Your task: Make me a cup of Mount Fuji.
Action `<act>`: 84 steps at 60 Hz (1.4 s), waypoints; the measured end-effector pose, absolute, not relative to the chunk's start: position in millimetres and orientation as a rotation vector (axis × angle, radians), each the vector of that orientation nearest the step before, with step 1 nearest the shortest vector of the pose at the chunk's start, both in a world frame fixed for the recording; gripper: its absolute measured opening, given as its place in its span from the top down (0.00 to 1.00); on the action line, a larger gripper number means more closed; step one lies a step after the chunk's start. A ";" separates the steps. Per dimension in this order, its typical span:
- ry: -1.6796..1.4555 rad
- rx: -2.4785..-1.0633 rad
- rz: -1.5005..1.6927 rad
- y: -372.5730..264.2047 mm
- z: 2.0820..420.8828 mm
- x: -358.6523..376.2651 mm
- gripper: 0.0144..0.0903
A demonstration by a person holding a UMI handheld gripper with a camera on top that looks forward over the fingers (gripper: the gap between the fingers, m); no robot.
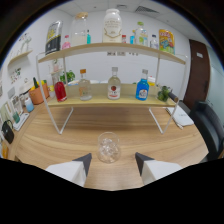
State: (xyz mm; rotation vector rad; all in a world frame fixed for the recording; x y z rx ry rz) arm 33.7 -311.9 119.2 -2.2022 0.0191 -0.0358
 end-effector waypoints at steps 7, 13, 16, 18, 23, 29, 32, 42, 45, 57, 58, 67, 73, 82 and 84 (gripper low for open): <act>0.035 -2.213 -0.053 -314.8 117.5 39.4 0.09; 0.051 -2.213 -0.065 -319.1 117.0 41.7 0.09; 0.055 -2.208 -0.076 -322.8 118.0 43.4 0.09; 0.056 -2.205 -0.078 -326.2 118.4 42.5 0.09; 0.062 -2.198 -0.053 -336.6 118.0 33.1 0.09; 0.067 -2.168 0.000 -346.5 122.5 10.9 0.10; 0.068 -2.132 0.019 -346.9 128.7 -0.7 0.09; 0.089 -2.000 0.074 -326.8 161.0 -33.4 0.09; 0.092 -1.957 0.081 -314.3 174.5 -38.6 0.09; 0.012 -1.857 0.044 -244.0 209.8 -51.7 0.09; 0.006 -1.854 0.044 -236.1 211.1 -51.0 0.09; 0.003 -1.834 0.052 -176.1 215.3 -51.6 0.10; 0.009 -1.830 0.069 -144.2 213.2 -52.4 0.17; -0.002 -1.848 0.082 -111.1 201.4 -55.4 0.42; -0.005 -1.849 0.085 -108.6 198.9 -55.4 0.49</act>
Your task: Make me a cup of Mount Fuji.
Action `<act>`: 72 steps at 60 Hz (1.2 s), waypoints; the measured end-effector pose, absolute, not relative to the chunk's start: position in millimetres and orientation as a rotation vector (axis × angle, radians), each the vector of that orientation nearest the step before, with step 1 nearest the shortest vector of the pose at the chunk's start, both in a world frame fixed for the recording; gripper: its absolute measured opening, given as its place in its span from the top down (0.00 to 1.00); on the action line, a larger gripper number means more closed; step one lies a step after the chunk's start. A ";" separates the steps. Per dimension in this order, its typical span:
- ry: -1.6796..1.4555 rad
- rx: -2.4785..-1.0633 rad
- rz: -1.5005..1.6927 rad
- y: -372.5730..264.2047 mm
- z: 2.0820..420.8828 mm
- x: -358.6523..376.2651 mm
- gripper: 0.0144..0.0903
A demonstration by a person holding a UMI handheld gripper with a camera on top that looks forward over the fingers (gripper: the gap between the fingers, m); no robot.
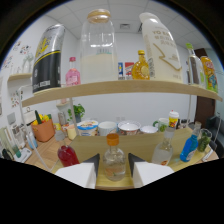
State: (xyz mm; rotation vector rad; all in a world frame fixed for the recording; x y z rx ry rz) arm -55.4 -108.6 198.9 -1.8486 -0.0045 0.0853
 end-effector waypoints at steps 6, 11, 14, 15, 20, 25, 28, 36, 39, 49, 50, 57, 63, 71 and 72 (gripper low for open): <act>-0.032 -1.852 0.090 -100.3 190.7 -58.0 0.62; -0.056 -1.835 0.073 -98.4 190.5 -55.9 0.68; -0.074 -1.832 0.073 -98.8 190.8 -57.0 0.69; -0.080 -1.832 0.076 -99.0 191.0 -57.9 0.70; -0.098 -1.834 0.073 -101.1 190.7 -58.9 0.72; -0.101 -1.838 0.059 -105.7 192.2 -58.2 0.72; -0.098 -1.826 0.043 -111.5 198.9 -56.5 0.72; -0.088 -1.786 0.017 -139.7 220.0 -55.0 0.72; -0.080 -1.784 0.020 -152.7 221.8 -55.4 0.72; -0.025 -1.853 0.054 -193.7 192.6 -55.0 0.73; -0.020 -1.865 0.055 -197.2 187.0 -54.9 0.73; 0.052 -1.938 0.151 -217.2 150.7 -61.7 0.73; 0.240 -1.979 0.347 -222.3 131.2 -66.6 0.72; 0.573 -1.931 0.710 -218.9 128.9 -74.1 0.72; 0.616 -1.918 0.757 -217.7 131.6 -76.6 0.72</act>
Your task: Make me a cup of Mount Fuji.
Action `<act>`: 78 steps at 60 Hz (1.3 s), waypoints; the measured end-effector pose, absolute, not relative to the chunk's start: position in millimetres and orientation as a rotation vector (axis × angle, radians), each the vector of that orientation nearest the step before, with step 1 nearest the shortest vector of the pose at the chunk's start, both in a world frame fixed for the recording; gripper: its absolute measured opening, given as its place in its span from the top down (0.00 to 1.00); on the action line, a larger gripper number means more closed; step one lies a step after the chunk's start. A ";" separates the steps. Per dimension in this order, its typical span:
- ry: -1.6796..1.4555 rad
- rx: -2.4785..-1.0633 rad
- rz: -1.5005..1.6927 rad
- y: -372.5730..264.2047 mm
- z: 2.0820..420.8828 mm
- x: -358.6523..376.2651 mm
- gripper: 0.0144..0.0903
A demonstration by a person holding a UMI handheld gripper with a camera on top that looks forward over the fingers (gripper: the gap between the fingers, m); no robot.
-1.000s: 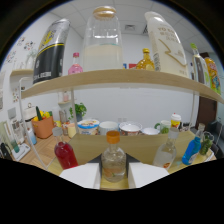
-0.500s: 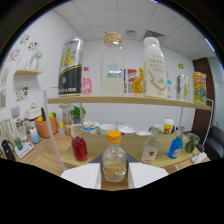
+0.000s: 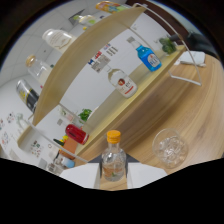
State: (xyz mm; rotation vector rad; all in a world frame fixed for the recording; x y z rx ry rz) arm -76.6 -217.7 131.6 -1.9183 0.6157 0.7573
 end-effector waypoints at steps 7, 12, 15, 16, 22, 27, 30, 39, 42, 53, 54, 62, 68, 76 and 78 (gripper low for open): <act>0.875 -1.779 1.053 -211.7 137.0 -76.4 0.72; 1.051 -1.659 1.230 -208.5 143.4 -74.5 0.73; 1.145 -1.570 1.325 -206.1 146.1 -69.6 0.73; 1.175 -1.540 1.351 -205.2 146.6 -67.4 0.73; 1.320 -1.379 1.497 -203.9 154.3 -54.0 0.73; 1.406 -1.260 1.573 -204.1 149.5 -48.9 0.73; 1.451 -1.202 1.616 -204.0 148.2 -44.2 0.72; 1.526 -1.106 1.675 -202.6 143.5 -40.0 0.73; 1.530 -1.110 1.667 -202.5 141.8 -40.6 0.73; 1.430 -1.214 1.577 -204.7 157.3 -46.7 0.73; 1.402 -1.238 1.559 -204.7 161.0 -48.8 0.73; 1.055 -1.471 1.295 -204.6 203.3 -71.2 0.72; 0.714 -1.612 0.991 -204.7 229.1 -98.4 0.72; 0.353 -1.719 0.631 -205.6 223.6 -141.5 0.72; 0.289 -1.759 0.561 -205.4 210.2 -150.7 0.72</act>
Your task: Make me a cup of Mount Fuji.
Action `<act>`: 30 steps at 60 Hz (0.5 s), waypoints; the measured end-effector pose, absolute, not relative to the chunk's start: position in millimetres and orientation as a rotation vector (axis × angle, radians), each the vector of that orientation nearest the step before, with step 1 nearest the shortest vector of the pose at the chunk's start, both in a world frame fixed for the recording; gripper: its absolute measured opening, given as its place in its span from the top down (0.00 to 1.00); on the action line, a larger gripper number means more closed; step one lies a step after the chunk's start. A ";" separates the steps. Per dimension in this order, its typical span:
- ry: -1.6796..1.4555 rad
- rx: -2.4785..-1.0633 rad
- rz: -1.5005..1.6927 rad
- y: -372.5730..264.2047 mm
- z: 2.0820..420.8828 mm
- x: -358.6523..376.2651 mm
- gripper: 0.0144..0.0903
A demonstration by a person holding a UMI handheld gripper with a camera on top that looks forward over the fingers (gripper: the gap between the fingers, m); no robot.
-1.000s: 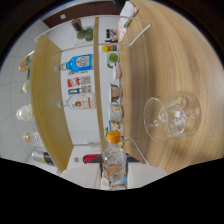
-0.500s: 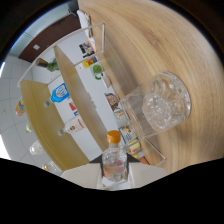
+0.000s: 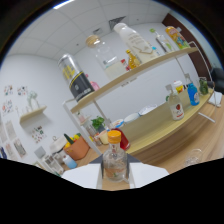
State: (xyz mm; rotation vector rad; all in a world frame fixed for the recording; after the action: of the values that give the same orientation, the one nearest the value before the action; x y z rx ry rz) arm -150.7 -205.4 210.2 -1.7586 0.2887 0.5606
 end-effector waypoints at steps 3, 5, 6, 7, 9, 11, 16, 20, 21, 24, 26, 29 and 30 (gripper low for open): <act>0.206 -1.812 0.455 -205.3 186.5 -163.3 0.72; 0.151 -1.843 0.383 -204.8 168.4 -170.2 0.73; 0.130 -1.862 0.347 -204.5 159.1 -172.6 0.73; 0.110 -1.880 0.314 -204.3 149.9 -174.7 0.73; 0.075 -1.914 0.263 -203.8 131.8 -181.1 0.73; 0.050 -1.942 0.226 -203.1 117.0 -184.4 0.73; 0.019 -2.000 0.168 -202.3 82.9 -192.2 0.73; -0.004 -2.034 0.129 -203.1 66.8 -195.1 0.73; -0.011 -2.041 0.119 -202.8 63.5 -195.9 0.73; -0.021 -2.058 0.108 -201.8 52.6 -200.1 0.73; -0.024 -2.070 0.095 -201.1 47.4 -200.8 0.73; -0.033 -2.088 0.084 -200.4 40.3 -202.1 0.73; -0.035 -2.095 0.079 -200.4 38.0 -201.9 0.73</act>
State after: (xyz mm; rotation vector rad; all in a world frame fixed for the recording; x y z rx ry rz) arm -201.9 -200.4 38.0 -2.0948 -0.0346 0.0785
